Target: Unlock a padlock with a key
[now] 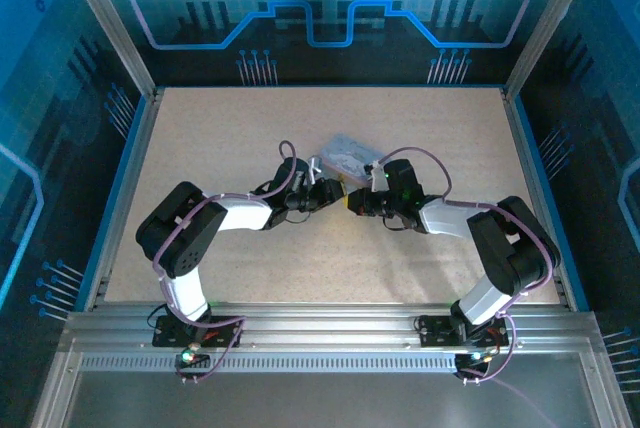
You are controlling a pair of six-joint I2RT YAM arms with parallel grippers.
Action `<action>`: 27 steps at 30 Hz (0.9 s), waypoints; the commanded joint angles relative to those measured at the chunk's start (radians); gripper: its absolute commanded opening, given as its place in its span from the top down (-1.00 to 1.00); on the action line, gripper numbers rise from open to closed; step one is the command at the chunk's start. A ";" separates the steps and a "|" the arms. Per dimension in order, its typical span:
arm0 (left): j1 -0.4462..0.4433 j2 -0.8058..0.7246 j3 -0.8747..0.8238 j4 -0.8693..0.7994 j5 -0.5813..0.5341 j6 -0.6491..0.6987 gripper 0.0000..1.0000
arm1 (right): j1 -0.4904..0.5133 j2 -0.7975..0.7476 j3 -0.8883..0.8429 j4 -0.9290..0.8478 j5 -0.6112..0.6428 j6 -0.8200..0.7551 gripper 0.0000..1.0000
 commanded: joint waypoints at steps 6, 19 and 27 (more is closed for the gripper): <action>-0.019 0.022 0.024 0.005 0.033 -0.008 0.44 | -0.030 -0.046 -0.025 0.167 0.038 0.034 0.99; -0.020 0.055 0.030 0.040 0.044 -0.040 0.45 | -0.043 -0.045 -0.073 0.310 0.054 0.119 0.99; -0.023 0.071 0.028 0.058 0.041 -0.049 0.33 | -0.044 -0.025 -0.075 0.259 0.066 0.105 1.00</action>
